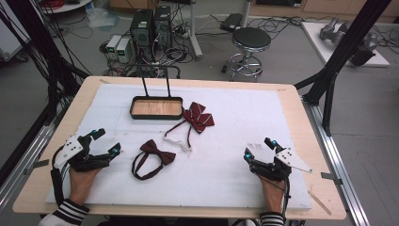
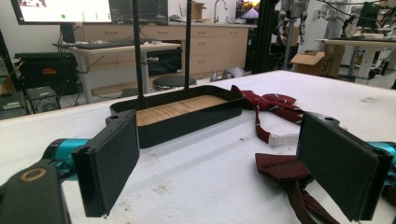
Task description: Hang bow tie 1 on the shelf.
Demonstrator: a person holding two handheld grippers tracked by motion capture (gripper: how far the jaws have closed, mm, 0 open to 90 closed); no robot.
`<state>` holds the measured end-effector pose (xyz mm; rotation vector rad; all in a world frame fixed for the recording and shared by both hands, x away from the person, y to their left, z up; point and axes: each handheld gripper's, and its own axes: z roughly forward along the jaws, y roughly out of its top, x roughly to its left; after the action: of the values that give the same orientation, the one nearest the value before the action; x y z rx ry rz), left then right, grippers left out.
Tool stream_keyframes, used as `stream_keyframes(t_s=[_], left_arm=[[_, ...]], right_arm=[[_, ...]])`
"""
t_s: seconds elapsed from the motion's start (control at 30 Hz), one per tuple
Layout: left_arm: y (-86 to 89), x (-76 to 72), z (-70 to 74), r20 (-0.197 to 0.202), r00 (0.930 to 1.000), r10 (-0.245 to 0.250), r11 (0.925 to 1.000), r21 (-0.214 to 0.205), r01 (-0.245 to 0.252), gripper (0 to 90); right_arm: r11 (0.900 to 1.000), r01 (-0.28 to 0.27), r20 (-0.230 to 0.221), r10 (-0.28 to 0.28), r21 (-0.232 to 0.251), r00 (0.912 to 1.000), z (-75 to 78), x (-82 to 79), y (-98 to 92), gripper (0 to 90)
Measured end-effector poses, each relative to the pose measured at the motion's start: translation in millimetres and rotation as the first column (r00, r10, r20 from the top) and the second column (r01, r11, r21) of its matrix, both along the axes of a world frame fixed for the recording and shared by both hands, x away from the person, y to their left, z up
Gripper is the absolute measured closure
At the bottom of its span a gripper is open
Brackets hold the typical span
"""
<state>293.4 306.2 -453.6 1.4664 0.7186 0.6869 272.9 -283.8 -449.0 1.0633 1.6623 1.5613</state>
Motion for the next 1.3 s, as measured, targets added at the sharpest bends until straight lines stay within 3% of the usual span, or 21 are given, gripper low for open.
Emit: stream_keyframes(t_s=[0.23, 0.77, 0.97, 1.3], left_arm=[[0.0, 0.0, 0.0, 0.001, 1.0000, -0.002, 1.0000, 0.000, 0.002, 13.7], [0.5, 0.0, -0.1, 0.002, 1.0000, -0.005, 1.0000, -0.007, 0.005, 13.6], [0.6, 0.2, 0.0, 0.000, 1.0000, -0.004, 1.0000, -0.004, 0.004, 13.6], [0.4, 0.1, 0.0, 0.000, 1.0000, -0.008, 1.0000, 0.000, 0.008, 13.6]], right_arm=[[0.9988, -0.043, -0.011, 0.043, 0.025, 0.9990, 13.6, 2.1, -2.2, 9.9], [0.9949, -0.089, -0.036, 0.087, -0.048, 0.9955, 54.5, 19.4, 8.3, 10.0], [0.9877, -0.117, -0.039, 0.114, -0.104, 0.9928, 71.1, 30.1, 17.0, 10.0], [0.9748, -0.187, -0.080, 0.178, -0.122, 0.9807, 90.5, 53.4, 33.3, 9.9]])
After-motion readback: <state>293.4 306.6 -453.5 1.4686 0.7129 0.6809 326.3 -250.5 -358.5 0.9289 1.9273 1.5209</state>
